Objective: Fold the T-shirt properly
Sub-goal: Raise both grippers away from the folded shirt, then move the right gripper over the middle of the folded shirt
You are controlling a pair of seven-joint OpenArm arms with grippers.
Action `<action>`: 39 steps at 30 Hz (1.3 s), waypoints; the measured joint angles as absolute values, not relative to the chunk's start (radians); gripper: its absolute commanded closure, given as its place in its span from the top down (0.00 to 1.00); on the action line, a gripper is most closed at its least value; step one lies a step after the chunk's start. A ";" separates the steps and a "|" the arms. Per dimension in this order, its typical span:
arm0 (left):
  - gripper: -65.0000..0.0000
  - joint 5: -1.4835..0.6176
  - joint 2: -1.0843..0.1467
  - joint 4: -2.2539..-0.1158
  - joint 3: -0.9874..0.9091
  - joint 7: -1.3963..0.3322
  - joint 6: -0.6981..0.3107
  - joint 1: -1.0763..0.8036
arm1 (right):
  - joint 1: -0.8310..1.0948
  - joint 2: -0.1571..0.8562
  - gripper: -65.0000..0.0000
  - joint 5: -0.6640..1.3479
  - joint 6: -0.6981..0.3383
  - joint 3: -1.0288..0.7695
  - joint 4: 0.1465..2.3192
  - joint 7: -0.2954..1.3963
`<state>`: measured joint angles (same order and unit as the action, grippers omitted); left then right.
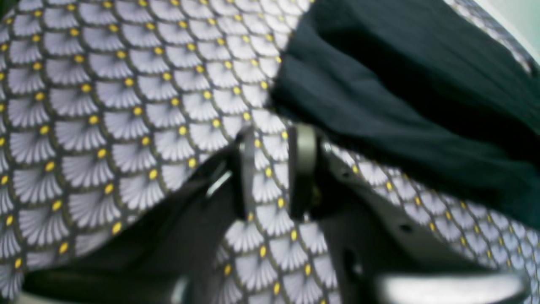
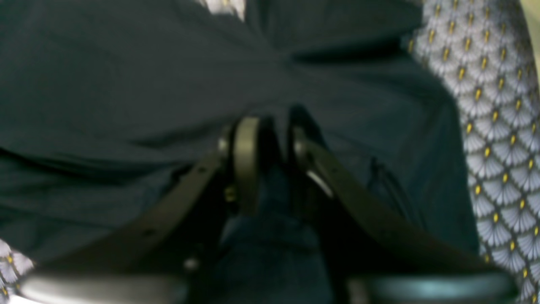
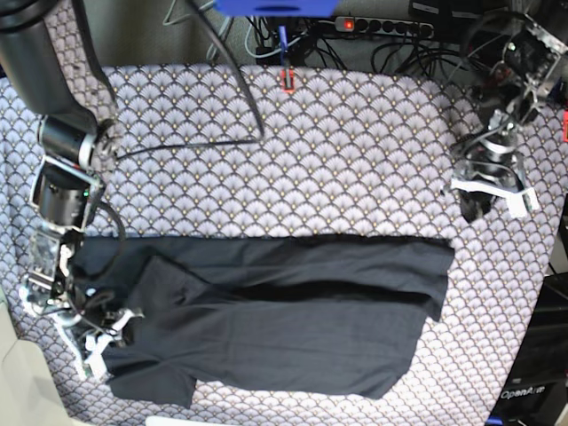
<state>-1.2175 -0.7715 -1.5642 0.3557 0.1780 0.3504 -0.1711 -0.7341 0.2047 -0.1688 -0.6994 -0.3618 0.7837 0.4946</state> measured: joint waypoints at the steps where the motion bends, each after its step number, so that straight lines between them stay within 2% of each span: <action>1: 0.22 -1.217 -0.777 -1.564 0.356 0.178 0.353 -0.173 | -0.738 0.217 0.33 -0.165 -0.700 -0.361 0.784 0.510; 4: 0.22 -1.217 -0.781 -1.563 0.356 0.179 0.355 -0.171 | -0.749 0.260 0.39 -0.163 -0.699 -0.344 0.787 0.585; 7: 0.22 -1.215 -0.794 -1.576 0.353 0.189 0.349 -0.215 | -0.718 0.276 0.38 -0.159 -0.699 -0.341 0.854 0.682; 9: 0.22 -1.216 -0.828 -1.575 0.358 0.172 0.346 -0.271 | -0.631 0.277 0.32 -0.154 -0.698 -0.338 0.973 0.697; 11: 0.22 -1.215 -0.856 -1.567 0.356 0.179 0.369 -0.312 | -0.508 0.257 0.22 -0.169 -0.689 -0.340 1.134 0.695; 13: 0.20 -1.216 -0.885 -1.558 0.356 0.176 0.351 -0.343 | -0.391 0.197 0.09 -0.182 -0.691 -0.334 1.286 0.709; 15: 0.14 -1.215 -0.907 -1.560 0.355 0.184 0.351 -0.365 | -0.316 0.139 0.01 -0.175 -0.696 -0.279 1.429 0.718; 18: 0.01 -1.216 -0.933 -1.569 0.355 0.180 0.350 -0.400 | -0.288 0.101 0.00 -0.149 -0.698 -0.144 1.542 0.683; 19: 0.00 -1.216 -0.936 -1.569 0.355 0.179 0.355 -0.402 | -0.281 0.099 0.00 -0.155 -0.695 -0.090 1.557 0.681; 23: 0.00 -1.214 -0.938 -1.571 0.355 0.185 0.350 -0.416 | -0.260 0.054 0.00 -0.146 -0.706 0.051 1.518 0.692; 31: 0.00 -1.216 -0.933 -1.584 0.355 0.183 0.355 -0.394 | -0.364 -0.034 0.00 -0.158 -0.702 0.046 1.286 0.637; 39: 0.00 -1.214 -0.934 -1.636 0.355 0.176 0.358 -0.360 | -0.447 -0.064 0.00 -0.158 -0.702 0.046 1.034 0.502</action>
<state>-1.2140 -0.9337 -1.6363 0.3550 0.1764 0.3576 -0.3603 -0.4465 -0.0639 -0.1581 -0.7021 0.0463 1.0340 0.5022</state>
